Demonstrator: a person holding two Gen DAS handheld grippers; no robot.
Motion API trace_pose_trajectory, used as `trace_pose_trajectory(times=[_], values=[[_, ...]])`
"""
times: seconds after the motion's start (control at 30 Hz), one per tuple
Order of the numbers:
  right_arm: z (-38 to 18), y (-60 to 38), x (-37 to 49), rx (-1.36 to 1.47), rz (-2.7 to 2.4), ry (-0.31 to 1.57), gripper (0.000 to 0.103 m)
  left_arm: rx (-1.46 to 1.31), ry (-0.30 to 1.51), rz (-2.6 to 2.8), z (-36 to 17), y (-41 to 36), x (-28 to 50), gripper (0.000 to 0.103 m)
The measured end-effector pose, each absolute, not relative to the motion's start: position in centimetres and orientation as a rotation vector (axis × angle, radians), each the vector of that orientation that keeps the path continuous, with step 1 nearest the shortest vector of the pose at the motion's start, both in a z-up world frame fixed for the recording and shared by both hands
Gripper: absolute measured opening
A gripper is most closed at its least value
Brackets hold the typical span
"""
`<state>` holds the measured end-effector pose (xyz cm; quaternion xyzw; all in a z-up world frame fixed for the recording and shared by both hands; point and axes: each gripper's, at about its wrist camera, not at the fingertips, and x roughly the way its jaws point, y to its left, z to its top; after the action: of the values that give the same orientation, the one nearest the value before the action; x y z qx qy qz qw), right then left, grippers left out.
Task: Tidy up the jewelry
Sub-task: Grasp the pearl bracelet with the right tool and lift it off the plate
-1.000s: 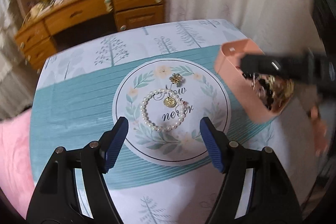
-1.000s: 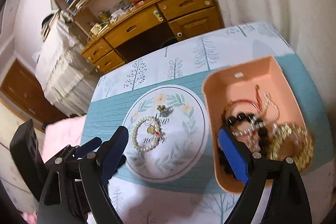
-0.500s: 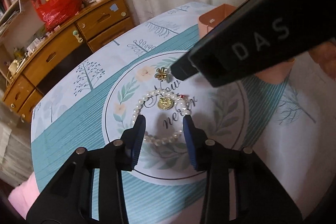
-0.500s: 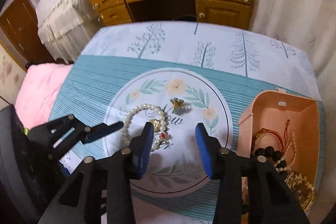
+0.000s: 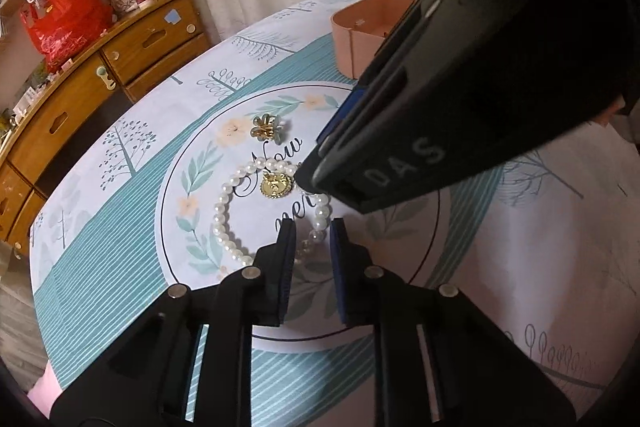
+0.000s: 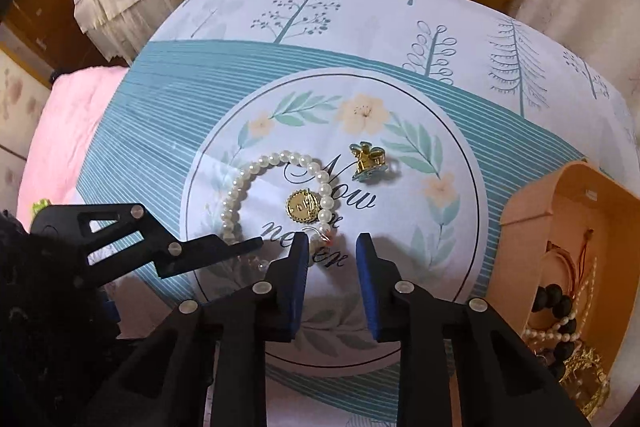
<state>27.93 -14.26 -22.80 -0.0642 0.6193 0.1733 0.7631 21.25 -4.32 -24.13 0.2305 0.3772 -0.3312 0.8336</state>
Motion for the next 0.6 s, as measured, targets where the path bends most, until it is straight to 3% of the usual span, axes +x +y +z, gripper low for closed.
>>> trace_pose_trajectory(times=[0.3,0.6], values=[[-22.8,-13.9,27.9,-0.12,0.433,1.329,0.008,0.419,0.835,-0.726,-24.2,-3.9,22.8,0.014],[-22.0,-17.6,28.3,0.012,0.356,1.296,0.008,0.311,0.932,-0.761,-24.0,-3.8,25.0,0.006]])
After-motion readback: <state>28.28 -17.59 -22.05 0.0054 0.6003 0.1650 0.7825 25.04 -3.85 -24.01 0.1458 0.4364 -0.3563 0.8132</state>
